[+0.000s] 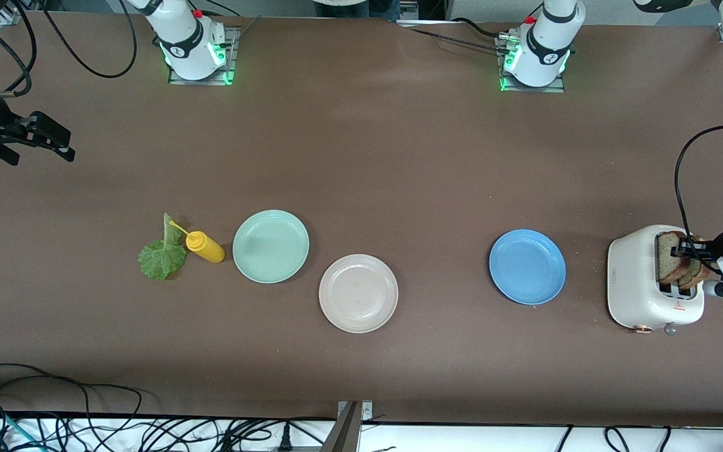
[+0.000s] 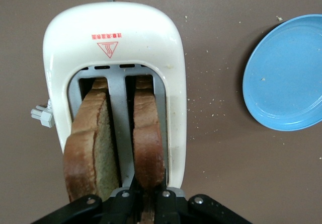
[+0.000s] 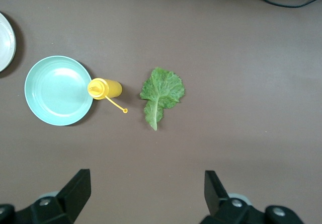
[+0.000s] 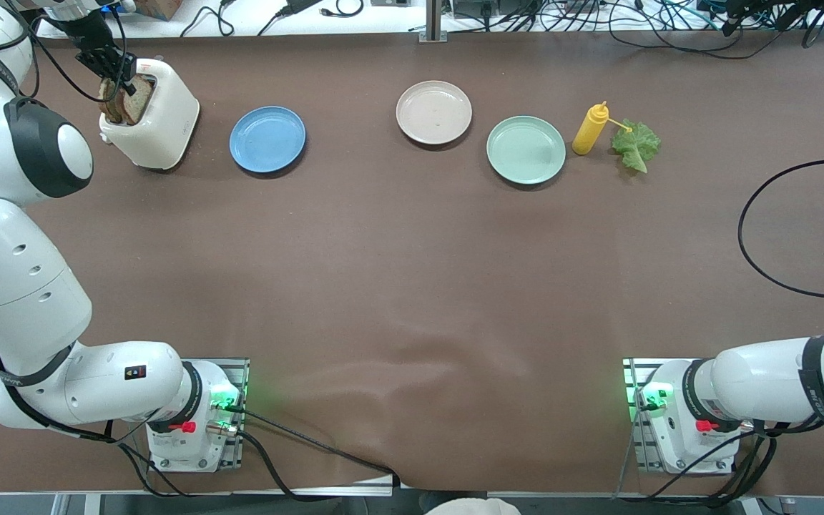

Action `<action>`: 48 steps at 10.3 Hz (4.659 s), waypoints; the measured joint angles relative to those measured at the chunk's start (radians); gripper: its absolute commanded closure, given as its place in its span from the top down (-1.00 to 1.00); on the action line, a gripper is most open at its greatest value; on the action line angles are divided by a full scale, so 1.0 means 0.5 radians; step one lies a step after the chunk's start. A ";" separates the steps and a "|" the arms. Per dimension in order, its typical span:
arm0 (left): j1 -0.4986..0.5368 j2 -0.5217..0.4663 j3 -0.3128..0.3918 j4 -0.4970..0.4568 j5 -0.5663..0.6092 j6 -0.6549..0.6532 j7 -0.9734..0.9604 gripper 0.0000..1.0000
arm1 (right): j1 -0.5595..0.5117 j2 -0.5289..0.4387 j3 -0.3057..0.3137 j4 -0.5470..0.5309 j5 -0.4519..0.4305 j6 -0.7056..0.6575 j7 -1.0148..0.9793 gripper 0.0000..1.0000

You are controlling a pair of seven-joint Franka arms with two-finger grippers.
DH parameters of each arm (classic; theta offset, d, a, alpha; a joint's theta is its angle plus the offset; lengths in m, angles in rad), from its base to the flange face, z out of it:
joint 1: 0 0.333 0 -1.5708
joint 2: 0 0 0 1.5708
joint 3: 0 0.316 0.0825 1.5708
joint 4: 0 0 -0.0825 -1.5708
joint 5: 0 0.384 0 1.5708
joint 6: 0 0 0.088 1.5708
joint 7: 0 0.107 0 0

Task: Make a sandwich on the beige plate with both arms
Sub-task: 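Lower the left gripper onto the toaster and grasp a bread slice, then lift the bread slice and carry it to the beige plate, then lower the bread onto the beige plate and open the left gripper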

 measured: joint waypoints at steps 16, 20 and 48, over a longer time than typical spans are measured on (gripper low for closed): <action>-0.835 -0.246 -0.059 0.096 -0.544 -0.225 -1.408 -1.00 | -0.001 0.002 -0.007 0.001 0.001 -0.001 0.000 1.00; -1.070 -0.070 -0.056 0.083 -1.170 0.077 -1.926 -1.00 | -0.001 0.003 -0.009 0.001 0.001 -0.001 0.000 1.00; -1.626 0.504 -0.050 -0.020 -1.551 1.773 -2.541 0.88 | 0.000 0.005 -0.007 0.002 0.001 0.001 0.000 1.00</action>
